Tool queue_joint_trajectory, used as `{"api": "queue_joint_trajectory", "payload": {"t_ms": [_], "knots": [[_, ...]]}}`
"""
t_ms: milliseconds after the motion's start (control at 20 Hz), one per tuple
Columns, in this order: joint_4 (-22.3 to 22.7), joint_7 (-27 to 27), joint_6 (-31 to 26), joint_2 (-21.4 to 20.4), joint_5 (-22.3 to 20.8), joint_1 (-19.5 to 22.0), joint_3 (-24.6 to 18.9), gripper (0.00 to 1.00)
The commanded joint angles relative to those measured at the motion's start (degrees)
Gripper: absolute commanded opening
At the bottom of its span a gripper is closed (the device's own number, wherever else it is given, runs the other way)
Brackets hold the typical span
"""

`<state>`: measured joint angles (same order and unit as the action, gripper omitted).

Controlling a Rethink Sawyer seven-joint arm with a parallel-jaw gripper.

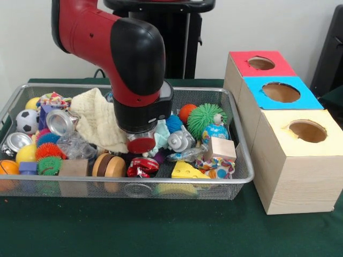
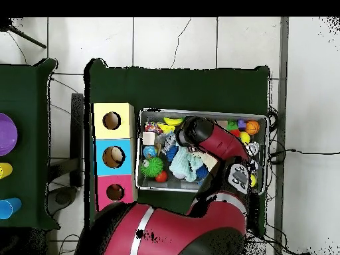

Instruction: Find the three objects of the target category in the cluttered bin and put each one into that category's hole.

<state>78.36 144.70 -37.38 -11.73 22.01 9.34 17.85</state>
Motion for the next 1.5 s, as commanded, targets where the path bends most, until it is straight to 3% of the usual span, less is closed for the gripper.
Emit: {"api": "queue_joint_trajectory", "payload": {"t_ms": [50,300,750,950,1200,1500], "knots": [[1.9,5.1,5.4,3.4,2.5,1.5,-10.2,1.0],[3.8,5.1,1.3,-0.7,2.8,1.8,-10.2,1.0],[3.0,7.5,-5.4,-6.1,-1.3,-2.1,-1.3,1.0],[1.2,2.7,-4.8,-5.2,-3.6,-0.4,-0.6,1.0],[0.8,-3.4,-3.4,-4.9,-5.3,4.4,-3.0,1.0],[-2.7,-11.2,-3.5,-4.8,-10.9,9.2,-5.5,1.0]]}}
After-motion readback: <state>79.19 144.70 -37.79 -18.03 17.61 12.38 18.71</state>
